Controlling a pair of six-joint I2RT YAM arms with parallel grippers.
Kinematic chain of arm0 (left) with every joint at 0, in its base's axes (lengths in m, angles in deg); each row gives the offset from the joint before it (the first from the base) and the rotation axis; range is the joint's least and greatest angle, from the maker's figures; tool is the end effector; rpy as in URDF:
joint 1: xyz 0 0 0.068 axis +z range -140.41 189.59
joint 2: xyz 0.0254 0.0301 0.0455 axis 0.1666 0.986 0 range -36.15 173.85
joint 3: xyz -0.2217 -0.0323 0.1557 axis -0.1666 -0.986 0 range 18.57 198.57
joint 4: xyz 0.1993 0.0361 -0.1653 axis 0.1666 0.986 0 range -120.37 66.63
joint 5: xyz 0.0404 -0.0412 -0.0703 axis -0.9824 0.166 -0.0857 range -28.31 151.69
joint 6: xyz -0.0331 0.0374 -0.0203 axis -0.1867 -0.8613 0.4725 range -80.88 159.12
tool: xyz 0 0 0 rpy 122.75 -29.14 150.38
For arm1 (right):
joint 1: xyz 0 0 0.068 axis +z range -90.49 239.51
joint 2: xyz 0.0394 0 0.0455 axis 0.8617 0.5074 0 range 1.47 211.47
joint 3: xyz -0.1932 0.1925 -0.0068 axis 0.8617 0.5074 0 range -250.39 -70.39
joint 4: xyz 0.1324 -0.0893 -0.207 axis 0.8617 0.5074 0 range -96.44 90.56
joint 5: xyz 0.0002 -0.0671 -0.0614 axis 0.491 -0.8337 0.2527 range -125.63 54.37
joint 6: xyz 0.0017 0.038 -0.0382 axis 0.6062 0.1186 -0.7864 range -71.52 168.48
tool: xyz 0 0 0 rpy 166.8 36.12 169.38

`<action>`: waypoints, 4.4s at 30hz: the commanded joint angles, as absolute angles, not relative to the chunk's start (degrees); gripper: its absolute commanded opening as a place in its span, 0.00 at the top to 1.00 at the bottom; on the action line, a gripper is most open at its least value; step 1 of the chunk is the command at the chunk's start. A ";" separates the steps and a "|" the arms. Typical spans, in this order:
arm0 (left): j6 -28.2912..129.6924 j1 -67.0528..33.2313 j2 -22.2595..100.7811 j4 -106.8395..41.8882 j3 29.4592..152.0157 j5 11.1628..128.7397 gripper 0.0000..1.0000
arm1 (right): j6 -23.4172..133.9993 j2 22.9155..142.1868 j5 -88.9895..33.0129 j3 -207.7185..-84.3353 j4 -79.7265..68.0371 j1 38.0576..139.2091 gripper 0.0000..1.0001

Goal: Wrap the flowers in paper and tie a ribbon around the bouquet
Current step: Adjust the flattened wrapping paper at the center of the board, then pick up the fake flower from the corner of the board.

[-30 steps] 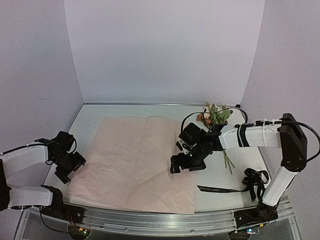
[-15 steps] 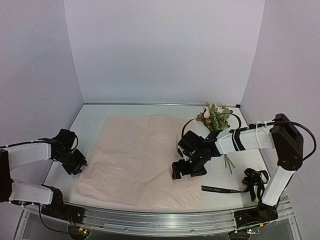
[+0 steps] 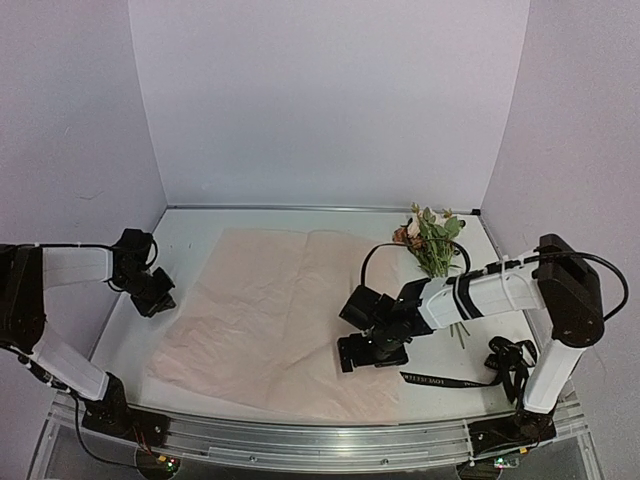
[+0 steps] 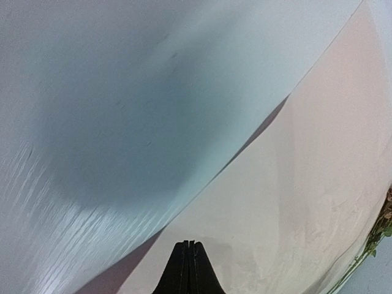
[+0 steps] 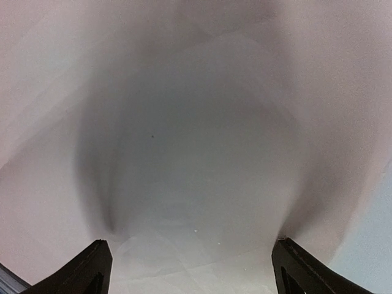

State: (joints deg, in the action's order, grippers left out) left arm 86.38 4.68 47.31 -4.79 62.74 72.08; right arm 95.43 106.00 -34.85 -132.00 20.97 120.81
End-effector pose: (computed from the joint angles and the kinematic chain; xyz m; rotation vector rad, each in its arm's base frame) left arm 0.2624 -0.0290 0.1684 -0.9529 2.6161 -0.5002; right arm 0.1644 0.3015 0.1430 -0.3685 2.8984 0.4222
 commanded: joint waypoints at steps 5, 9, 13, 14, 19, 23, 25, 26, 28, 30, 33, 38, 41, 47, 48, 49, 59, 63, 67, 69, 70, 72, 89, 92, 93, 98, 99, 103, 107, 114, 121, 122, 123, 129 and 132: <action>83.15 5.64 50.26 4.82 76.58 65.21 0.59 | 101.02 105.35 -34.57 -136.53 21.75 120.72 0.04; 90.45 5.63 41.57 11.07 71.72 60.77 0.26 | 98.72 102.56 -31.86 -136.31 22.12 117.80 0.03; 97.32 5.51 32.00 15.67 64.64 58.18 0.09 | 96.45 101.48 -29.62 -135.93 22.19 115.60 0.02; 99.06 5.53 29.56 16.65 62.73 57.69 0.08 | 96.03 101.33 -28.96 -135.73 22.16 115.11 0.02; 107.03 4.62 19.09 21.35 56.50 55.00 0.01 | 93.93 100.47 -28.04 -135.00 22.18 113.66 0.02; 112.27 3.04 16.10 22.45 52.37 54.60 0.00 | 93.30 100.71 -27.02 -134.86 22.12 112.19 0.02; 114.15 2.12 15.99 22.01 50.81 55.21 0.00 | 93.12 100.74 -26.70 -134.70 22.12 111.58 0.02; 114.90 1.47 15.98 21.94 50.35 55.29 0.00 | 93.00 100.71 -26.73 -134.60 22.09 111.32 0.02; 116.94 -0.50 15.76 21.91 49.58 55.04 0.00 | 92.67 100.60 -26.80 -134.18 22.02 110.95 0.02; 119.07 -2.55 15.41 21.36 48.70 55.10 0.00 | 92.59 100.53 -27.05 -133.62 21.83 110.63 0.02; 121.77 -4.80 15.00 20.26 47.48 55.71 0.00 | 92.65 100.29 -27.40 -132.66 21.09 110.29 0.02; 125.29 -6.79 13.77 18.47 45.43 57.09 0.00 | 92.60 99.68 -28.04 -131.06 19.86 110.22 0.02; 126.52 -7.20 13.10 16.95 44.00 57.40 0.01 | 92.48 99.22 -28.40 -130.31 19.38 110.07 0.02; 127.64 -7.55 10.64 11.95 40.15 57.95 0.15 | 92.24 98.27 -29.11 -129.09 18.68 110.09 0.02; 127.67 -7.55 9.93 11.53 39.73 57.65 0.18 | 92.17 98.14 -29.18 -128.84 18.49 110.13 0.02; 127.88 -7.56 8.96 11.23 39.31 57.36 0.23 | 92.06 98.03 -29.34 -128.61 18.34 110.13 0.02; 120.35 -7.52 6.52 6.39 39.21 51.65 0.99 | 90.70 97.62 -30.88 -127.13 17.38 110.09 0.02; 110.98 -5.22 9.37 1.77 41.23 49.98 1.00 | 90.04 96.66 -31.69 -126.53 17.38 110.07 0.02; 96.63 4.51 15.80 -8.54 43.86 57.35 1.00 | 90.28 95.22 -32.12 -125.57 17.39 109.44 0.02; 89.84 8.97 21.35 -12.87 46.68 62.14 1.00 | 90.56 94.42 -32.06 -124.99 17.45 108.69 0.02; 86.76 11.17 24.50 -14.72 48.47 64.67 1.00 | 90.71 94.05 -31.93 -124.73 17.46 108.23 0.02; 81.46 13.63 30.87 -17.79 52.50 68.67 1.00 | 91.13 93.33 -31.68 -124.31 17.47 107.31 0.02; 64.03 16.51 63.57 -17.52 79.18 81.04 0.98 | 92.83 91.20 -29.50 -127.61 19.19 97.90 0.02; 64.84 16.48 64.56 -14.66 81.53 78.58 0.71 | 89.35 90.70 -30.42 -129.66 22.19 95.85 0.02; 65.59 16.50 64.53 -13.33 82.54 77.08 0.65 | 87.79 90.72 -30.57 -130.60 23.25 95.02 0.02; 69.03 15.89 62.20 -7.19 86.88 69.30 0.30 | 77.61 90.87 -34.63 -134.93 29.49 91.60 0.02; 69.36 15.37 61.20 -6.23 87.38 67.83 0.24 | 76.12 90.72 -36.30 -135.41 30.38 90.60 0.02; 70.57 9.11 56.33 -4.83 87.52 63.08 0.13 | 71.92 93.94 -31.89 -139.93 35.62 83.91 0.06; 72.02 -0.30 53.57 -5.85 86.72 62.27 0.11 | 67.80 97.90 -30.11 -142.83 37.90 79.47 0.11; 75.23 -17.78 59.26 -11.87 86.89 71.38 0.11 | 63.96 106.19 -30.06 -147.78 41.45 75.45 0.14; 77.53 -26.59 65.40 -17.58 86.10 75.78 0.13 | 64.96 110.44 -31.64 -150.53 43.80 75.05 0.21; 77.63 -27.45 65.95 -17.91 86.16 75.92 0.13 | 64.99 111.02 -31.90 -150.84 43.99 75.06 0.22; 77.66 -28.22 66.49 -18.21 86.22 75.99 0.13 | 65.00 111.64 -32.09 -151.04 44.01 74.99 0.23; 78.41 -30.50 67.77 -20.03 85.78 77.15 0.14 | 64.95 114.15 -31.99 -151.90 44.67 74.45 0.31; 78.74 -31.69 68.92 -20.72 85.61 76.88 0.15 | 65.42 114.41 -31.06 -151.69 44.82 73.87 0.35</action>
